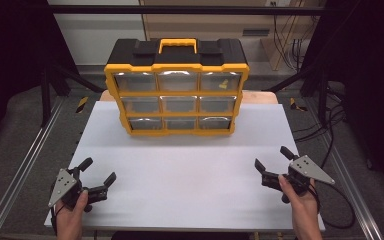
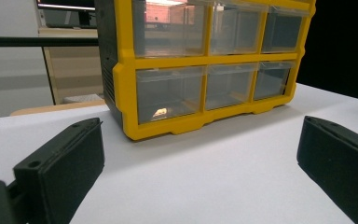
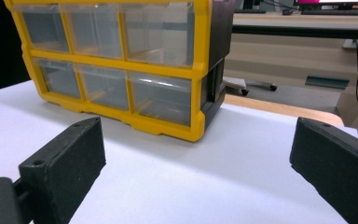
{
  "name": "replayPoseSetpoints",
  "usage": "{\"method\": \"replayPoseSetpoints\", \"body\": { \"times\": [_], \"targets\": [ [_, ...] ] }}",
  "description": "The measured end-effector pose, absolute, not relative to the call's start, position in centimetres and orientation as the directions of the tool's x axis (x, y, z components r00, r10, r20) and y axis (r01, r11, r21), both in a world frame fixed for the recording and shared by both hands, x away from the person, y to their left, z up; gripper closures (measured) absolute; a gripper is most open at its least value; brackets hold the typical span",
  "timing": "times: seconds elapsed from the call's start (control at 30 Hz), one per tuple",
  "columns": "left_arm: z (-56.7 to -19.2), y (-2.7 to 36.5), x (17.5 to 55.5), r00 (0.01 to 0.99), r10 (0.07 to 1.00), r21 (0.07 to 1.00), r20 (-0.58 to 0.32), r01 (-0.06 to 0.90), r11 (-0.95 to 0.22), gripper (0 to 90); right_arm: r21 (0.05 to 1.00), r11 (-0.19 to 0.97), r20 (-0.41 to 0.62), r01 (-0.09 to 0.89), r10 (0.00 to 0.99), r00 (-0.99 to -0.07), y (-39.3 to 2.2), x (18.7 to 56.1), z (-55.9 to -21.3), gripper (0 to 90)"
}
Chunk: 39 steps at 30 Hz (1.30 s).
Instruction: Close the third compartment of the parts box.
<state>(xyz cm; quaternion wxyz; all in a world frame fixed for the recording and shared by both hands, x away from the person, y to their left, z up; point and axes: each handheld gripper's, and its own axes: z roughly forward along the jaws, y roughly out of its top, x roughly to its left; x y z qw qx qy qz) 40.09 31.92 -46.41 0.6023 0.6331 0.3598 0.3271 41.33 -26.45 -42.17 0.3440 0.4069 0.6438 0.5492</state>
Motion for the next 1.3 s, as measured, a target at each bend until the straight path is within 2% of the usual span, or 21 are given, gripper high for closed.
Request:
{"method": "replayPoseSetpoints", "body": {
  "times": [0.9,1.3],
  "targets": [
    [-46.5,31.3,40.1,0.563,0.826,0.997,-0.007,0.062,-0.034,0.3,0.985,0.070,0.017,0.160,0.874,-0.486,-23.6,42.2,-44.5,3.6],
    [-47.3,30.5,40.2,0.573,0.817,0.995,-0.060,0.102,0.002,0.6,0.987,0.121,-0.045,0.106,0.841,-0.538,-22.9,42.9,-45.4,4.0]
  ]
}}
